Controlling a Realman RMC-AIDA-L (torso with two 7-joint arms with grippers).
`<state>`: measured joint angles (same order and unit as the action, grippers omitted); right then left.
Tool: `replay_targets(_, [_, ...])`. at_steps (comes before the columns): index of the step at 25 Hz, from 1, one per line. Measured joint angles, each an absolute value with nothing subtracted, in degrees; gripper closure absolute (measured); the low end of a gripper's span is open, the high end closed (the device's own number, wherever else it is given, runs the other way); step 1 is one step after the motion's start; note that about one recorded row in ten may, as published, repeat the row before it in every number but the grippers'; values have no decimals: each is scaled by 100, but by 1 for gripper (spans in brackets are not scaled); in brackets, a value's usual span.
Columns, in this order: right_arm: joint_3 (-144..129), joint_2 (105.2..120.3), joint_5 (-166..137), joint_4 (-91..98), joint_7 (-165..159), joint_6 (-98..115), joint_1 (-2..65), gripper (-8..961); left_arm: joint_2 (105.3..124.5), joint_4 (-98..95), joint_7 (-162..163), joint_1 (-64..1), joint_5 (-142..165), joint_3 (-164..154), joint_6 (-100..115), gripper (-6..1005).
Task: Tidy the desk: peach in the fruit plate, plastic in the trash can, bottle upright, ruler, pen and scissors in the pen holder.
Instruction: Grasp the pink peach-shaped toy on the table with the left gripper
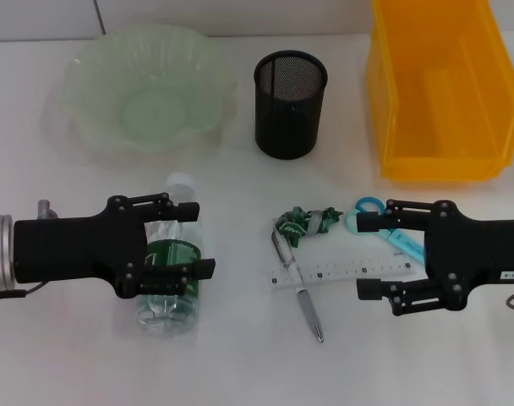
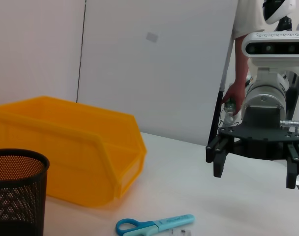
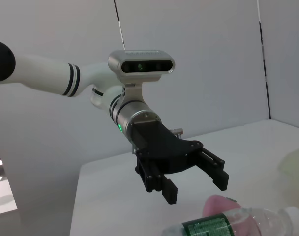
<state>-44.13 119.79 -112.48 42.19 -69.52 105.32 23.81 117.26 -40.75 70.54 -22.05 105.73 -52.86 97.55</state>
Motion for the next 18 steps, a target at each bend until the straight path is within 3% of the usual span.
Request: replay_targets(18, [-4412,11972,-11178,4062,-6838,10424,2368,112,11647,-4459,6945,-1778,10570,-4234,9829,201])
